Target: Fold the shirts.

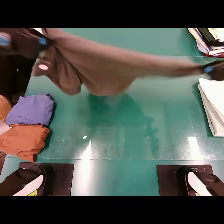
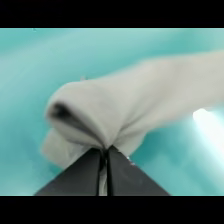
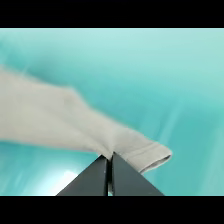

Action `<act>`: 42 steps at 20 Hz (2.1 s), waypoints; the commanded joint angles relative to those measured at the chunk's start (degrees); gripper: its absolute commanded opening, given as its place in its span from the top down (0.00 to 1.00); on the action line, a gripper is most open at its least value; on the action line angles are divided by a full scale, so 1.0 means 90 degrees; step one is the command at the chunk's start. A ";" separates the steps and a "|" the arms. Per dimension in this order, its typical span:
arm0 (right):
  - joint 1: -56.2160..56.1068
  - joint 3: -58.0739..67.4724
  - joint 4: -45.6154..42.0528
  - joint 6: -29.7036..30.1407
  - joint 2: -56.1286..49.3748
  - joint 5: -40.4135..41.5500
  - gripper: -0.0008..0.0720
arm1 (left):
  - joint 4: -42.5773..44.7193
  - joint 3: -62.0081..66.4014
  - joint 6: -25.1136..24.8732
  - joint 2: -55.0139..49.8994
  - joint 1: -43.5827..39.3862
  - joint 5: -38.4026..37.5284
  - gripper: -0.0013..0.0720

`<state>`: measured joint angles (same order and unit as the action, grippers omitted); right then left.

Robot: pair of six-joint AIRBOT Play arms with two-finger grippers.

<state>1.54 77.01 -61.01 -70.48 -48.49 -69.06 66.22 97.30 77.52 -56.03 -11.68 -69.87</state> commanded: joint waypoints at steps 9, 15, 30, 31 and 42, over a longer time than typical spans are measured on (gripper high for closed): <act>0.0733 0.2606 -0.0032 -0.0153 -0.0478 -0.1569 0.97 | -0.1047 0.0840 0.0124 0.0279 0.0007 -0.2127 0.94; -0.0627 0.1358 -0.0104 -0.0165 -0.1812 -0.2038 0.97 | -0.1025 -0.2215 0.0102 0.0211 0.0000 -0.1639 0.94; -0.0423 -0.1860 -0.0884 -0.0355 -0.0330 -0.1110 0.97 | -0.1787 -0.6307 -0.0447 0.0214 0.0002 -0.0821 0.40; -0.0340 -0.1860 -0.0884 -0.0355 -0.0282 -0.1100 0.97 | -0.1783 -0.5972 -0.0444 0.0214 0.0002 -0.0896 0.40; -0.0172 -0.1860 -0.0835 -0.0355 -0.0209 -0.1059 0.97 | 0.0595 -0.4403 0.0386 -0.0680 0.0007 -0.0265 0.39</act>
<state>-0.10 60.29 -68.62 -73.65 -50.48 -78.81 66.67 57.06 79.40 -58.13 -11.62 -72.82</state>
